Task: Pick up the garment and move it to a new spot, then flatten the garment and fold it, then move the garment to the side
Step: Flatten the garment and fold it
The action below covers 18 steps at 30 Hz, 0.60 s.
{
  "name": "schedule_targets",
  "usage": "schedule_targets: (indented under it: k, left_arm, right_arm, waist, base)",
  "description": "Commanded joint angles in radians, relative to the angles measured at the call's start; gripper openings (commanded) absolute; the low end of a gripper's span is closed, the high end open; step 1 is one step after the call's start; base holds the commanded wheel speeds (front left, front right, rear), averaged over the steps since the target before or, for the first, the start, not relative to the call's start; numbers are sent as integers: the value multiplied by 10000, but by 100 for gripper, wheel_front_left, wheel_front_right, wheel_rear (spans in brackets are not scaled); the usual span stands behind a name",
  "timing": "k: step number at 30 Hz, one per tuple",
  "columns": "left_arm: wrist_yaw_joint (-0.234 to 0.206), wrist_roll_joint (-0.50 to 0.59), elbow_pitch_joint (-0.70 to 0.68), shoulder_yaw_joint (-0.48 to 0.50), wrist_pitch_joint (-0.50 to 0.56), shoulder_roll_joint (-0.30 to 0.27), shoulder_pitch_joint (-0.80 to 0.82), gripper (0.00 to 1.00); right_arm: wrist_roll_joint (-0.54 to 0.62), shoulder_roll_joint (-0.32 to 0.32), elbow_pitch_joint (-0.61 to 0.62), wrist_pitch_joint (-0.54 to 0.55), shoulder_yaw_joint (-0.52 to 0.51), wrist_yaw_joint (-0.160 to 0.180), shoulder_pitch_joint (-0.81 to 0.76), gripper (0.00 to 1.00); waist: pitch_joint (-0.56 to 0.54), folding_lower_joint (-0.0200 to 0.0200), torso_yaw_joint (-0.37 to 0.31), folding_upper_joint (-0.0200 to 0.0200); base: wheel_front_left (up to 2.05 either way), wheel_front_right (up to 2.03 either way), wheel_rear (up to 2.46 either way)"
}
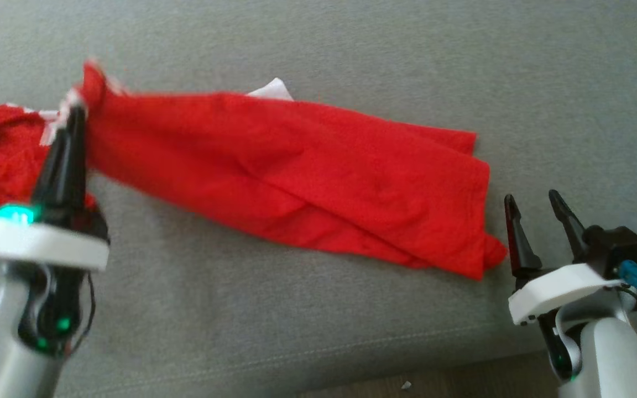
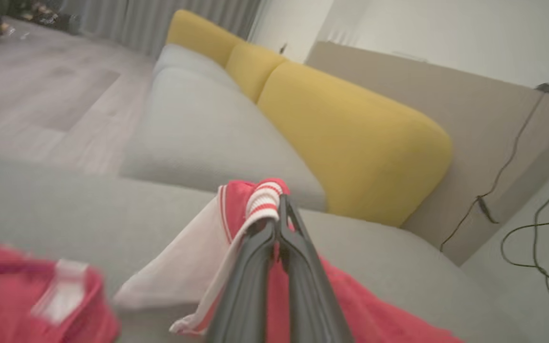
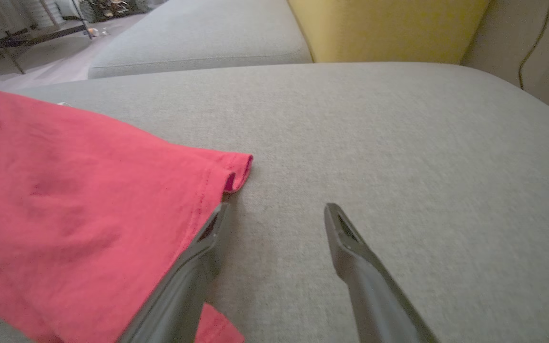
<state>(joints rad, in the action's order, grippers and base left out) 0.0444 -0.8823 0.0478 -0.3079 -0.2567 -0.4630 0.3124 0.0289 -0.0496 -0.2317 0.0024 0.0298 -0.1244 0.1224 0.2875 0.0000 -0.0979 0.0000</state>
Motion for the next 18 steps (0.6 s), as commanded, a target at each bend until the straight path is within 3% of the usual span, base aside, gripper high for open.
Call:
schedule_targets:
  k: [1, 10, 11, 12, 13, 14, 15, 18]
  left_arm:
    - [39, 110, -282, 669, -50, -283, -13, 0]
    - [14, 1706, 363, 732, -51, -41, -1254, 0]
    - [-55, 1873, 451, 678, -51, 16, -1316, 14]
    - [-102, 2030, 575, 555, -49, 44, -1386, 38]
    - [-140, 2242, 691, 380, -26, 23, -1437, 45]
    - [-217, 2424, 825, 207, 67, 18, -1490, 81]
    - [-281, 2614, 910, 44, 122, 12, -1516, 100]
    - [-525, 3102, 895, -216, 78, 144, -1518, 100]
  right_arm:
    - [79, -7, 455, 76, 250, -63, 54, 100]
    - [-175, -7, 77, 616, 403, -63, 1406, 100]
    - [-199, -7, -104, 727, 359, -63, 1605, 100]
    - [-212, -7, -296, 829, 310, -63, 1817, 100]
    - [-276, -7, -512, 915, 242, -63, 2032, 100]
    - [-349, -7, -762, 1004, 195, -63, 2251, 100]
    - [-357, -7, -1026, 1099, 155, -63, 2460, 100]
    - [-271, -7, -1859, 1408, 29, -63, 2991, 100]
  waist:
    - [104, 0, 191, 0]
    - [262, 0, 530, 0]
    - [269, 0, 562, 0]
    - [270, 0, 596, 0]
    - [272, 0, 633, 0]
    - [269, 0, 679, 0]
    - [261, 0, 722, 0]
    - [232, 0, 906, 0]
  base:
    - [0, 0, 0]
    - [0, 0, 0]
    - [0, 0, 0]
    - [0, 0, 0]
    - [0, 0, 0]
    - [0, 0, 0]
    - [0, 0, 0]
    - [0, 0, 0]
